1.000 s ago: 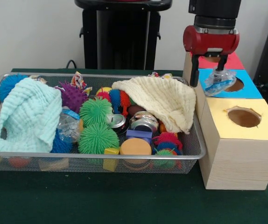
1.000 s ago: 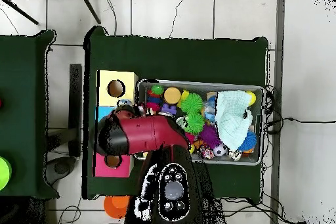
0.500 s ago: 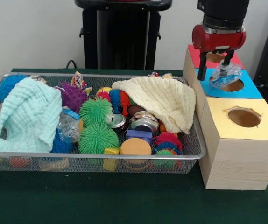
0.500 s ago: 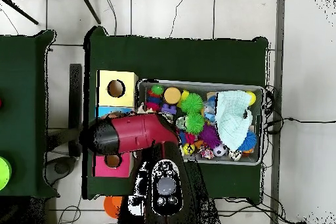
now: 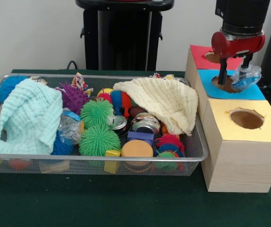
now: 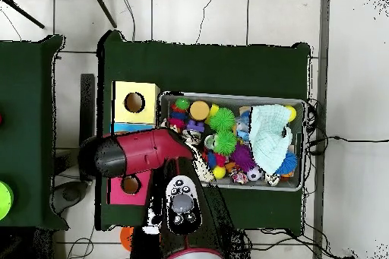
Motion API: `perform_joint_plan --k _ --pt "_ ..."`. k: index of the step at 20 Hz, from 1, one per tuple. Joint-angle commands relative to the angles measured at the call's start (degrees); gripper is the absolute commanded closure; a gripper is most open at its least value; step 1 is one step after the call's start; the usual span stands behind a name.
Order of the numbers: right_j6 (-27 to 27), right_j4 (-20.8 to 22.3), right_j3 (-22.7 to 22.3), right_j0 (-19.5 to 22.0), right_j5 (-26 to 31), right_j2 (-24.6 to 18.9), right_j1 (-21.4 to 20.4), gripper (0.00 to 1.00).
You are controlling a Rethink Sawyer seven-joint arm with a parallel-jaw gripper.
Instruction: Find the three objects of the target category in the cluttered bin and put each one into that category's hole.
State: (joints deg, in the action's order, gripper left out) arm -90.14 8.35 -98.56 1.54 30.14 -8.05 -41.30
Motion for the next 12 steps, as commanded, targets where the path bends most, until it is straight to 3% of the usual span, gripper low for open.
perform_joint_plan --k 1,12 --pt "-2.34 2.92 -1.21 0.3 3.51 -2.07 5.92 0.0" --pt "-2.87 4.81 1.85 -2.44 10.51 3.0 6.91 0.0"
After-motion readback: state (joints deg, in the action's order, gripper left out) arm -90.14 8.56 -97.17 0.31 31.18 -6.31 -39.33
